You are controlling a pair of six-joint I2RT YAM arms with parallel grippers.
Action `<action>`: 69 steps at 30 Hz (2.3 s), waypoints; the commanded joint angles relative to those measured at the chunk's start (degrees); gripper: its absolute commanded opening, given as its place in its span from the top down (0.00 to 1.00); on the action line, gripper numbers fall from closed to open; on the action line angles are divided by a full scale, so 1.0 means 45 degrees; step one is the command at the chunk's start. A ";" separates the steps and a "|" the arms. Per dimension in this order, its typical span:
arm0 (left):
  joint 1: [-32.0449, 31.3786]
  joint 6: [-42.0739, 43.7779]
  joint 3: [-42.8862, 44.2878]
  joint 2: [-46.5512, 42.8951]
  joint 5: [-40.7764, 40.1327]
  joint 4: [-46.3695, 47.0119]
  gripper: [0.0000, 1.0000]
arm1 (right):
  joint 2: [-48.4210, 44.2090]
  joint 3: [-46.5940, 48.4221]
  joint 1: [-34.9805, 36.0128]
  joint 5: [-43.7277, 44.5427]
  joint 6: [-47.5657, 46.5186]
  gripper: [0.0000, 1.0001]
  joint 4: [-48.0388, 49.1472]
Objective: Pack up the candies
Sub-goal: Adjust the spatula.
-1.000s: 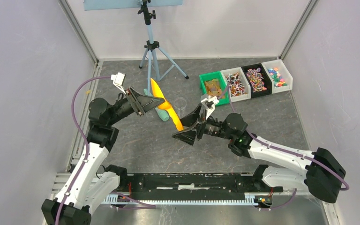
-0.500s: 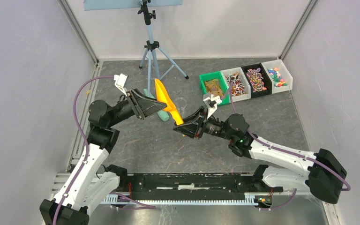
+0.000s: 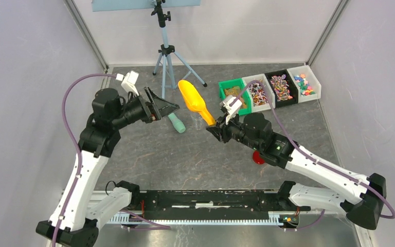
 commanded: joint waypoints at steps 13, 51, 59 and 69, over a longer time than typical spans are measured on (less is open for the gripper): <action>-0.0010 0.3470 0.3215 0.3720 0.0224 -0.5028 0.16 | -0.0601 0.1422 0.0081 0.0521 -0.5414 0.96 -0.4656; 0.1837 -0.0428 0.0175 0.2758 0.5632 -0.1952 0.98 | -0.1679 -0.0379 -0.2122 -0.5922 -0.4492 0.06 0.0702; 0.1847 -0.1847 -0.0834 0.1926 0.6440 0.0313 0.98 | -0.1150 0.0163 -0.3840 -0.8800 -0.2043 0.03 0.2256; 0.1848 -0.2893 -0.1592 0.1958 0.6384 0.1638 0.98 | -0.1149 0.0017 -0.3868 -0.9216 -0.1722 0.38 0.2088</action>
